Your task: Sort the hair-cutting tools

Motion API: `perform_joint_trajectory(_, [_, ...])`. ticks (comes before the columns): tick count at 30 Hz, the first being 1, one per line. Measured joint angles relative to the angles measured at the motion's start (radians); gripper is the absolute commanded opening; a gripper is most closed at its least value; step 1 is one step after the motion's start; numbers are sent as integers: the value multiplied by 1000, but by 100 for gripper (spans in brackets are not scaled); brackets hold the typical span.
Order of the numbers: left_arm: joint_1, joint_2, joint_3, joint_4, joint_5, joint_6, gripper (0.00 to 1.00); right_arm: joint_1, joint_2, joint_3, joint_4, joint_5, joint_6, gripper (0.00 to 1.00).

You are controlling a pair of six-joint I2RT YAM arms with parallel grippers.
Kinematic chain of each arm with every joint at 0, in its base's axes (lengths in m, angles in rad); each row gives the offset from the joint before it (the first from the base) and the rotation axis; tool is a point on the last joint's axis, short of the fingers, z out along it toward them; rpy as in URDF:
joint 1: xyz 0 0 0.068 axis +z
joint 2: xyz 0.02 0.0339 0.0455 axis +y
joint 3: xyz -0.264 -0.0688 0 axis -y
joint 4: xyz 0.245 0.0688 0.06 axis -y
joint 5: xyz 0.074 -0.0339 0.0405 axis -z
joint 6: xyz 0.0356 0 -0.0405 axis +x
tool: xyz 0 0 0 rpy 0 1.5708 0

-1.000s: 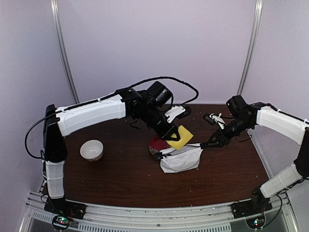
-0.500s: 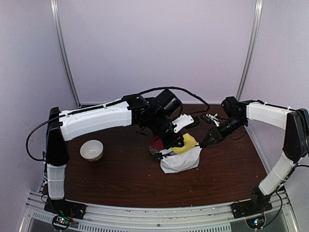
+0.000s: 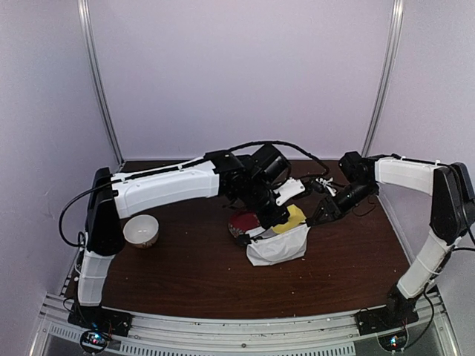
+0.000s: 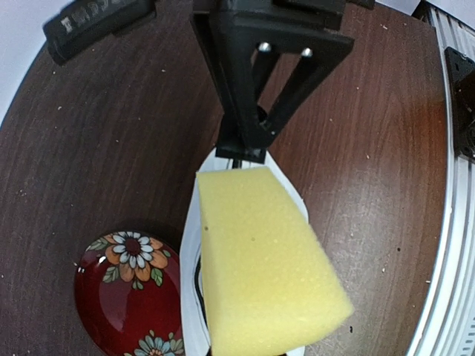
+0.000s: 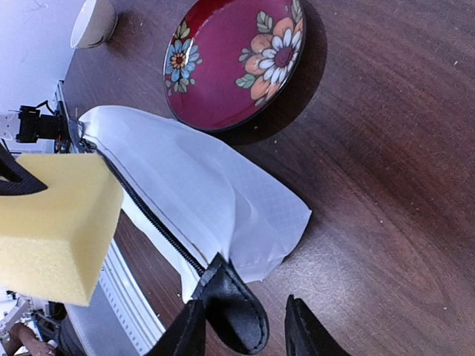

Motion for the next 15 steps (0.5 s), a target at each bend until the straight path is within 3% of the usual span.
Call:
perform_joint_trajectory(2, [0,11,16,2,-7,4,0,0,27,4,-13,-25,-4,14])
perform_joint_trajectory(5, [0,22,23,3,-18,8,0,0,39,5,-29,-60,-6,6])
perform_joint_trajectory(15, [0,37,-51,61,-128,41,0,0,33,13,-38,-150,-5,2])
